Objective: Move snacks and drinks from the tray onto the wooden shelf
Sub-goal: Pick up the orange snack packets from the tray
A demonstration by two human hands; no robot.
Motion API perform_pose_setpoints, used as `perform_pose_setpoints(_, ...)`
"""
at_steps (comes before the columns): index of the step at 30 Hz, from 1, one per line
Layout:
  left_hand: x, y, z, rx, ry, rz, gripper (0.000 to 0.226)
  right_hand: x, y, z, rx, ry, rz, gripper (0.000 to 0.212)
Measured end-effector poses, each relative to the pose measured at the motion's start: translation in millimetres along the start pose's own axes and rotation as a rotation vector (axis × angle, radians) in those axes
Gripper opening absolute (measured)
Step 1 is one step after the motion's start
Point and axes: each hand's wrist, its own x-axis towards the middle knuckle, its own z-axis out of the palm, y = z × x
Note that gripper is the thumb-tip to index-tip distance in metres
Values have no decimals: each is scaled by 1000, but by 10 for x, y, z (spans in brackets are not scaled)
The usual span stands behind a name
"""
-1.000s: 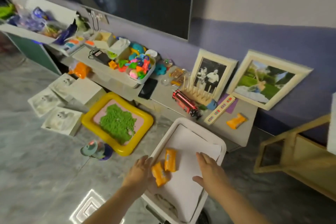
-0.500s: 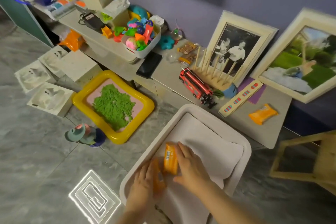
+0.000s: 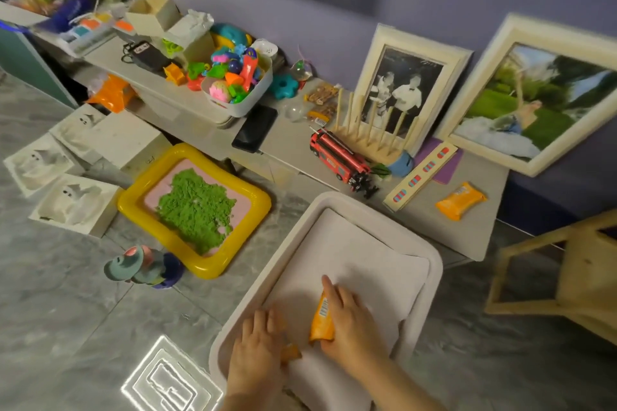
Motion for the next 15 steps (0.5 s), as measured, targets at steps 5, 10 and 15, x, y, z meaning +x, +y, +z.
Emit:
perform_pose_setpoints(5,23,527,-729,-224,67,-81,111,-572,-94,-683,186,245,158,99)
perform_pose_setpoints(10,-11,1507,-1710,-483,154,-86,108,-1336,-105,-1606,307,542,309,86)
perform_pose_setpoints(15,-260,2604,-2461,-680,117,75,113,-2206,182,-2456,303,832,492,84)
